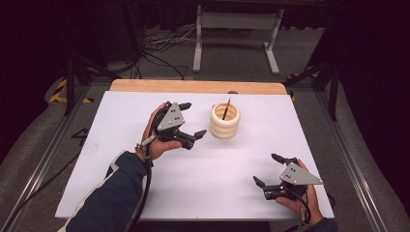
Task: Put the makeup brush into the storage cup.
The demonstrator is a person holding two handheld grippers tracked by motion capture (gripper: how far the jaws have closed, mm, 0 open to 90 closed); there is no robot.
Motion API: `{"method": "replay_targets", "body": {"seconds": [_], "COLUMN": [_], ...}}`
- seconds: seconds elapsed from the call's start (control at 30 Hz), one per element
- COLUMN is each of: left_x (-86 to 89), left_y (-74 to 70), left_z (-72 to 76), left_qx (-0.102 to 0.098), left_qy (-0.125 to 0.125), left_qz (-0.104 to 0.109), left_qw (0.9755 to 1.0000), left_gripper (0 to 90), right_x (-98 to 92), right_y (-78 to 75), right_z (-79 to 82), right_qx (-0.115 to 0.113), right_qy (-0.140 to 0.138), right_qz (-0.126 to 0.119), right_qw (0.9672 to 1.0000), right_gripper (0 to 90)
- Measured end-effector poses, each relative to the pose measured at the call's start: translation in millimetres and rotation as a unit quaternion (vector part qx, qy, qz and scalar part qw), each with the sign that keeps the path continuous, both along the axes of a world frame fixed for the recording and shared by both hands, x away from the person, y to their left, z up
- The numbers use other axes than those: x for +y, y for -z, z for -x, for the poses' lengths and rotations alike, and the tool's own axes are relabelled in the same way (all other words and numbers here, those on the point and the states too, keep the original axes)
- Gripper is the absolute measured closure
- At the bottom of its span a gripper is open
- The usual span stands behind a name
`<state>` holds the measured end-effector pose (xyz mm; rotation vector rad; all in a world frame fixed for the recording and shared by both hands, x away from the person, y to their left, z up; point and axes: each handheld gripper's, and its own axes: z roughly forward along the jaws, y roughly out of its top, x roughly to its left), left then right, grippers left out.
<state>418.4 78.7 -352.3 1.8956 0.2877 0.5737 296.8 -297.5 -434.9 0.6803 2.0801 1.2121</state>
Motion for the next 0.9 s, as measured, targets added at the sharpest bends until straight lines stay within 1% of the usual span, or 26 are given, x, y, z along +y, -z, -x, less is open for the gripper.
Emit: {"method": "replay_targets", "body": {"seconds": [0.17, 0.23, 0.27, 0.4, 0.43, 0.53, 0.57, 0.6, 0.7, 0.73, 0.8, 0.9], "left_x": [6.7, 8.2, 10.6, 18.1, 20.2, 26.5, 26.5, 28.6, 35.8, 35.8, 41.4, 43.7], "left_y": [0.7, 1.9, 3.3, 8.8, 9.9, 14.5, 14.5, 14.9, 16.1, 16.1, 17.3, 17.9], "left_z": [5.9, 6.8, 7.7, 10.1, 11.0, 13.9, 13.9, 14.9, 19.4, 19.4, 23.0, 26.6], "left_qx": [-0.004, -0.002, -0.001, -0.002, 0.001, 0.0, 0.0, 0.002, -0.002, -0.002, -0.001, -0.004], "left_qy": [0.002, 0.0, 0.0, -0.007, -0.007, -0.013, -0.013, -0.013, -0.016, -0.016, -0.016, -0.014], "left_qz": [-0.005, -0.004, -0.007, -0.012, -0.015, -0.015, -0.015, -0.021, -0.021, -0.021, -0.017, -0.023], "left_qw": [1.0, 1.0, 1.0, 0.9999, 0.9999, 0.9998, 0.9998, 0.9997, 0.9997, 0.9997, 0.9997, 0.9996], "left_gripper": [4.6, 4.6, 4.6, 4.7, 4.8, 6.1, 6.0, 6.0, 5.7, 5.7, 5.7, 5.5], "right_x": [0.3, 0.5, 0.5, 0.7, 0.7, 1.1, 1.1, 1.2, 1.0, 0.5, -1.0, -1.8], "right_y": [0.4, 0.5, 0.6, 0.8, 1.0, 1.7, 1.7, 1.5, 1.1, 0.9, 0.2, -0.3], "right_z": [-0.2, 0.0, 0.0, -0.3, -0.4, -0.2, -0.2, -0.2, -0.3, -0.3, -0.1, 0.0], "right_qx": [0.001, 0.001, 0.001, 0.002, 0.003, 0.004, 0.004, 0.003, 0.003, 0.002, 0.001, 0.0], "right_qy": [-0.001, -0.001, -0.001, -0.001, -0.002, -0.003, -0.003, -0.003, -0.003, -0.002, 0.001, 0.002], "right_qz": [0.003, 0.003, 0.003, 0.004, 0.005, 0.006, 0.006, 0.006, 0.007, 0.006, 0.002, 0.0], "right_qw": [1.0, 1.0, 1.0, 1.0, 1.0, 1.0, 1.0, 1.0, 1.0, 1.0, 1.0, 1.0], "right_gripper": [6.3, 6.3, 6.3, 6.3, 6.3, 6.3, 6.3, 6.3, 6.3, 6.3, 6.3, 6.3]}}
